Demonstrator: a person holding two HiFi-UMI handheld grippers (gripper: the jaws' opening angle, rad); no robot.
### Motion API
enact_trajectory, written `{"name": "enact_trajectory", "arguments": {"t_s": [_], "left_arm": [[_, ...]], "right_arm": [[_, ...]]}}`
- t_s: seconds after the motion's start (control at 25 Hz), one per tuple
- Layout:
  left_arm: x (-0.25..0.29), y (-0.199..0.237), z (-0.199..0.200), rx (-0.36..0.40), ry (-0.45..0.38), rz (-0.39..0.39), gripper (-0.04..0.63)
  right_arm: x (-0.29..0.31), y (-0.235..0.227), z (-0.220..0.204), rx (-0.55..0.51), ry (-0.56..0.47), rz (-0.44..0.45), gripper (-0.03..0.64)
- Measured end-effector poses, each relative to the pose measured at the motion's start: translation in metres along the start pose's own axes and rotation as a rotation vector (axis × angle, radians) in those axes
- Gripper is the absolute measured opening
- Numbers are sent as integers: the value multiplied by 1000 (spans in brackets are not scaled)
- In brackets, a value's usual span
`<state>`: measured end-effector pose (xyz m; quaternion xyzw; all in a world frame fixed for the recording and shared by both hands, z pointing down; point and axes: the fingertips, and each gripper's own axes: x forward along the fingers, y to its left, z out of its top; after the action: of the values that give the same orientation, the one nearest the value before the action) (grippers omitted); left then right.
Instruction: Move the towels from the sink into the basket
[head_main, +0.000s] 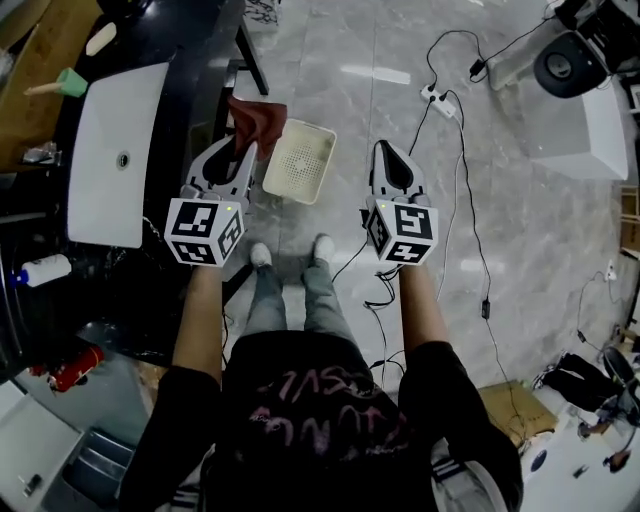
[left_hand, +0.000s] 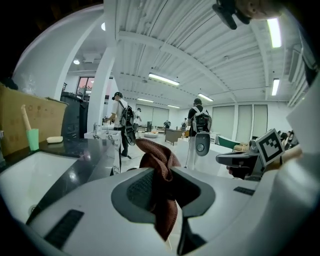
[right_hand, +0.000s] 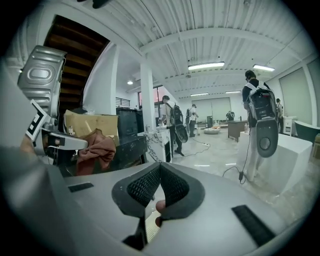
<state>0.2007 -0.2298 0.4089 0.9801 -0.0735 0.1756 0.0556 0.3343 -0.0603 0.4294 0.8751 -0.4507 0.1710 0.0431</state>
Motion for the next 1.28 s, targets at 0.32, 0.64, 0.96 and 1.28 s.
{"name": "enact_trajectory", "arguments": {"t_s": [0.32,0.64,0.96,1.28], "left_arm": [[49,11,-61,-27,59,-49,92],[83,22,-114,-40,99,-43,92],[134,43,-202,-96,179,-19,92],[175,47,-285,-147,256,-3,92]], "right_arm": [[28,-7,-40,21,28,-38,15],[62,-22,-93,27,74,-27,15],[110,-42,-170,25,137,-24,15],[143,-62,-245,39,206,8,15]]}}
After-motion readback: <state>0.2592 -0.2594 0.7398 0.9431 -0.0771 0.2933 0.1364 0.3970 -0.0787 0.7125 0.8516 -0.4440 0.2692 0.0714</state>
